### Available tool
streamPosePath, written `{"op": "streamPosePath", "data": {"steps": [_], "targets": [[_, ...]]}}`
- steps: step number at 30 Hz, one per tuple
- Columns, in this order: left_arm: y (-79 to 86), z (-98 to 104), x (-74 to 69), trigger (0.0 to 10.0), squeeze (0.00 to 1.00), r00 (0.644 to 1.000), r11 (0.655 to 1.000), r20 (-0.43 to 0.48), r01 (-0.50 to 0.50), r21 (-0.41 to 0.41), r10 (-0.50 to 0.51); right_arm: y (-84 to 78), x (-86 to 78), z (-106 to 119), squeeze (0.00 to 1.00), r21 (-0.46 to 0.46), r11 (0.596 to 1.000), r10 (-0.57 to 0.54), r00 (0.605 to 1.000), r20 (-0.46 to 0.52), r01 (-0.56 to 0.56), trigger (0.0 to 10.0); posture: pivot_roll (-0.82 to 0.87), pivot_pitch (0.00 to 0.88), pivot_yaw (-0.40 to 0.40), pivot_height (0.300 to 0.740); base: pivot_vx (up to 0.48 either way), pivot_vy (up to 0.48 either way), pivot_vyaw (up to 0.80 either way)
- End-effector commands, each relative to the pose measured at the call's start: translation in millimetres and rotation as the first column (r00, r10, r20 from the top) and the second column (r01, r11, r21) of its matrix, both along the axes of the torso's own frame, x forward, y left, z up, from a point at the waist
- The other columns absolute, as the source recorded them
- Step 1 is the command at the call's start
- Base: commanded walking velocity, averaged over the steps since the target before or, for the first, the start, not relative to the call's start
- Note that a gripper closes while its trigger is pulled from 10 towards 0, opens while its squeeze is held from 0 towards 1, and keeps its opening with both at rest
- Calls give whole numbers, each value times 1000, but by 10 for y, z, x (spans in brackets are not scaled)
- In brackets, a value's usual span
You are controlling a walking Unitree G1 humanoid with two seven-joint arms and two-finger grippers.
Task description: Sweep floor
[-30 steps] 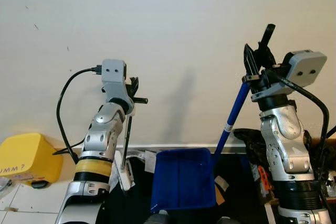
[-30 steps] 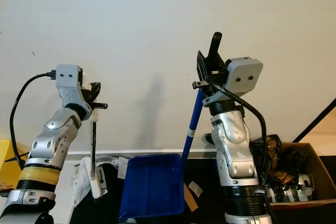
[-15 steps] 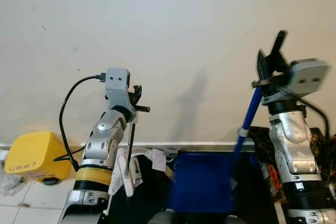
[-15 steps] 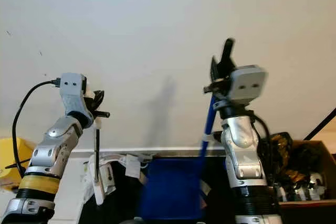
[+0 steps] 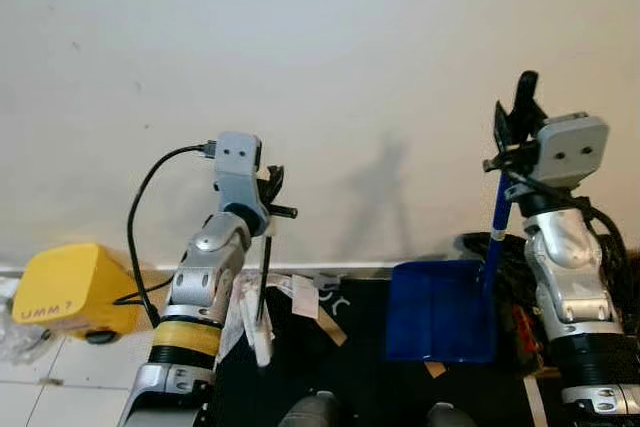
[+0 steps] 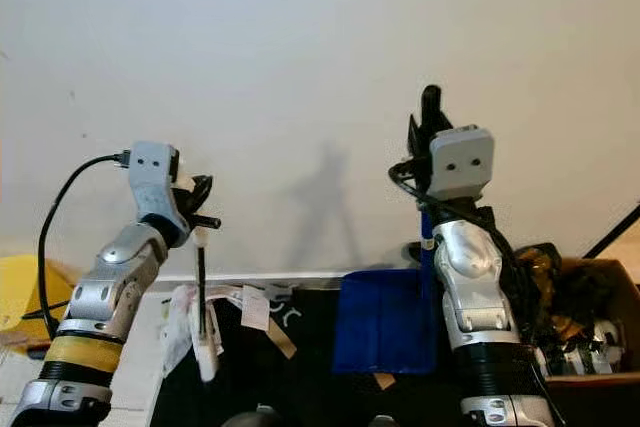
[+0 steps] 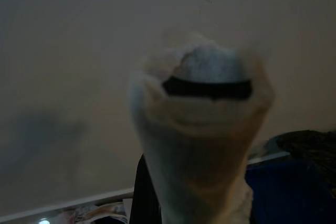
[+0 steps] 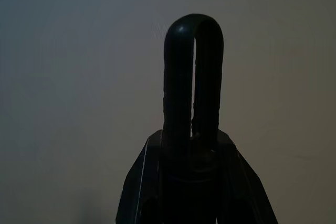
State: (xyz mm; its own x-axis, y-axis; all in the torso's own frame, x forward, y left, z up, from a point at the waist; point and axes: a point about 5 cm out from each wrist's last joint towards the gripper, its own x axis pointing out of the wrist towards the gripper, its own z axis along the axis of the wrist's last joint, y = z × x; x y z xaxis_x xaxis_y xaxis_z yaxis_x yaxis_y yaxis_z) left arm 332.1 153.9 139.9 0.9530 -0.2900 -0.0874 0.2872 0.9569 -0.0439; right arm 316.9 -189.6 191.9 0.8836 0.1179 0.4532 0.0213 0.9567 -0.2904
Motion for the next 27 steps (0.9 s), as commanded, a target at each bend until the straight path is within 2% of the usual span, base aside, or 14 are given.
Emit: {"op": "streamPosePath", "data": {"steps": [1, 4, 12, 14, 16, 18, 19, 22, 27], "targets": [[-10, 52, 27, 10000, 0, 1000, 1000, 29, -2, 23, 2, 21, 11, 15, 0, -43, 999, 14, 1000, 22, -13, 10000, 109, 115, 109, 740, 0, 0, 0], [-1, 41, 25, 10000, 0, 1000, 1000, 26, -6, 22, 5, 40, 22, -21, 0, -53, 998, 26, 1000, 12, -25, 10000, 109, 116, 101, 740, 0, 0, 0], [76, 6, -9, 10000, 0, 999, 999, 16, -34, 27, 33, 217, 92, -127, 0, -85, 991, 100, 995, -26, -102, 10000, 130, 137, 90, 740, 0, 0, 0], [111, -21, -55, 10000, 0, 999, 998, 7, -44, 33, 44, 324, 112, -207, 0, -105, 983, 145, 988, -56, -150, 10000, 153, 160, 88, 740, 0, 0, 0], [111, -21, -55, 10000, 0, 999, 998, 7, -44, 33, 44, 324, 112, -207, 0, -105, 983, 145, 988, -56, -150, 10000, 153, 160, 88, 740, 0, 0, 0], [179, -51, -120, 10000, 0, 998, 997, -6, -61, 46, 61, 436, 124, -289, 0, -151, 968, 189, 979, -81, -199, 10000, 178, 183, 83, 740, 0, 0, 0], [179, -51, -120, 10000, 0, 998, 997, -6, -61, 46, 61, 436, 124, -289, 0, -151, 968, 189, 979, -81, -199, 10000, 178, 183, 83, 740, 0, 0, 0], [261, -84, -204, 10000, 0, 996, 995, -18, -86, 55, 87, 515, 139, -349, 0, -251, 938, 220, 971, -94, -237, 10000, 198, 198, 75, 740, 0, 0, 0], [294, -132, -300, 10000, 0, 994, 993, -30, -105, 59, 107, 636, 191, -404, 0, -384, 885, 241, 965, -101, -261, 10000, 224, 218, 59, 740, 0, 0, 0]]}}
